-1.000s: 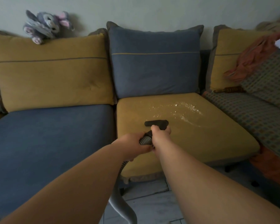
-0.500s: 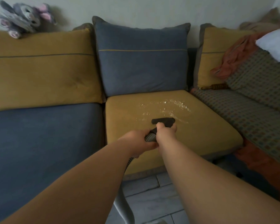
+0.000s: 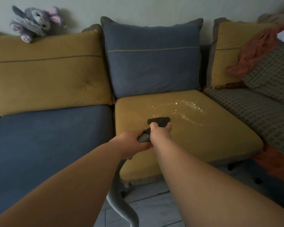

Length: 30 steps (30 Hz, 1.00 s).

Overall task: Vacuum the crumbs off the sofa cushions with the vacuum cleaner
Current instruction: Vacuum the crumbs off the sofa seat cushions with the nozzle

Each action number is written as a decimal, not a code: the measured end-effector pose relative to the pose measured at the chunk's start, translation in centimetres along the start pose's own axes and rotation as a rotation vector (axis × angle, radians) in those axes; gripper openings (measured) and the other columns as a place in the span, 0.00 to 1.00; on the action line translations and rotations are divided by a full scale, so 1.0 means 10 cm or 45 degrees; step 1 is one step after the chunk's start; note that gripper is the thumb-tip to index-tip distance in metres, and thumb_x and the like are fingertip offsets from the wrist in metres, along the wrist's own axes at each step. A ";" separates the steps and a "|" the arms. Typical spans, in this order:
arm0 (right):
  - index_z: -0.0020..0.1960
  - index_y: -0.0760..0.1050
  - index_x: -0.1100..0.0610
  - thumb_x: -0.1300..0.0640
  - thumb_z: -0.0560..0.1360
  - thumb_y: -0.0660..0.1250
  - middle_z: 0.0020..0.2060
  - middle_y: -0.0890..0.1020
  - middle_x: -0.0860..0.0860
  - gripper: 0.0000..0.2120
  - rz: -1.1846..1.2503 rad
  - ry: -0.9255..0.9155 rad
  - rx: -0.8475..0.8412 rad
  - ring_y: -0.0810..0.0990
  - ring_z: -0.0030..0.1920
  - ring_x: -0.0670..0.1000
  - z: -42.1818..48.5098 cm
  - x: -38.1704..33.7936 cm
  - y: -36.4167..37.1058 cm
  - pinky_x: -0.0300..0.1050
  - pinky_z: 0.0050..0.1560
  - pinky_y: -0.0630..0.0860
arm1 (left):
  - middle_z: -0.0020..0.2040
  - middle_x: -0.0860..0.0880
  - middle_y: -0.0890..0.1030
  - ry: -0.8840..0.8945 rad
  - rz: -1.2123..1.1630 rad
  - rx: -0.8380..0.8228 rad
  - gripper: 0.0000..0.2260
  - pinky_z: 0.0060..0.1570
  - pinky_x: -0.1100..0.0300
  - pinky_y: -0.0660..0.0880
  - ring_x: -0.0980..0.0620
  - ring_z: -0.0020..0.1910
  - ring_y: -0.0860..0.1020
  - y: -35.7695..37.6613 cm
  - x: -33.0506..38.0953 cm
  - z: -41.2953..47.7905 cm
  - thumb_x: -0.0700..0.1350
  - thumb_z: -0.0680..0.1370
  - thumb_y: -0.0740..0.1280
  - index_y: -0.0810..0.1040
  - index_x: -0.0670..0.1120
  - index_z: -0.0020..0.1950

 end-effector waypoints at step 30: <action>0.78 0.44 0.43 0.52 0.78 0.60 0.65 0.72 0.59 0.35 -0.055 -0.051 -0.023 0.76 0.55 0.62 0.20 -0.12 -0.10 0.55 0.49 0.77 | 0.39 0.51 0.78 -0.023 0.027 0.001 0.25 0.26 0.65 0.75 0.56 0.29 0.77 0.10 0.09 0.26 0.61 0.75 0.67 0.67 0.57 0.70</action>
Point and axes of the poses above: each hand's wrist, its own z-axis towards the middle knuckle, its own y-axis out of the palm, x = y × z, the point moved 6 cm from there along z, towards the middle knuckle
